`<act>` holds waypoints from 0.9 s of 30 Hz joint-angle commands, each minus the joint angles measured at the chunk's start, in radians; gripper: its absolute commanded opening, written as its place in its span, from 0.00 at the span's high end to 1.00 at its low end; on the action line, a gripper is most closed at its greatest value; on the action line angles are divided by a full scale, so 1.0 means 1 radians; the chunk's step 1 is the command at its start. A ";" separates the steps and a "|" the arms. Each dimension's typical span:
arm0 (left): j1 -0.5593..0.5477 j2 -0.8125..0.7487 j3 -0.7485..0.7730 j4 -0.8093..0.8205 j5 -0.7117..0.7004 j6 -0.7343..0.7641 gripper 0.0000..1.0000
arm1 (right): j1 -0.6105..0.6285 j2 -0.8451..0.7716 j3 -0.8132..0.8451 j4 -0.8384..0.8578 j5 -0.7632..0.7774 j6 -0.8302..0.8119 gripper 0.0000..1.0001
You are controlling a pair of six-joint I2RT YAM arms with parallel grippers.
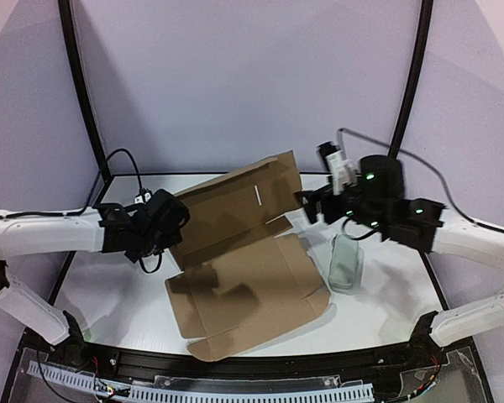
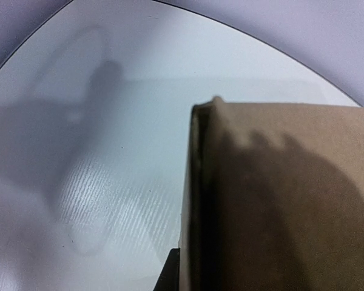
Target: Fold the paper box
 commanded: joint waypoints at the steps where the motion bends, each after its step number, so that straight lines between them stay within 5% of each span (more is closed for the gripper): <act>1: -0.004 -0.146 -0.064 0.113 0.110 0.051 0.99 | -0.235 -0.160 -0.075 -0.214 -0.403 0.143 0.02; 7: 0.031 -0.232 -0.093 0.153 0.263 0.097 0.99 | -0.443 -0.213 -0.098 -0.219 -0.810 0.064 0.02; 13: 0.088 -0.273 -0.147 0.256 0.469 0.117 0.99 | -0.475 -0.109 -0.027 -0.203 -0.957 0.114 0.03; 19: 0.099 -0.273 -0.144 0.298 0.548 0.150 0.99 | -0.476 -0.025 0.061 -0.209 -0.943 0.192 0.12; 27: 0.118 -0.308 -0.220 0.399 0.551 0.089 0.99 | -0.481 -0.187 -0.014 -0.245 -0.731 0.250 0.06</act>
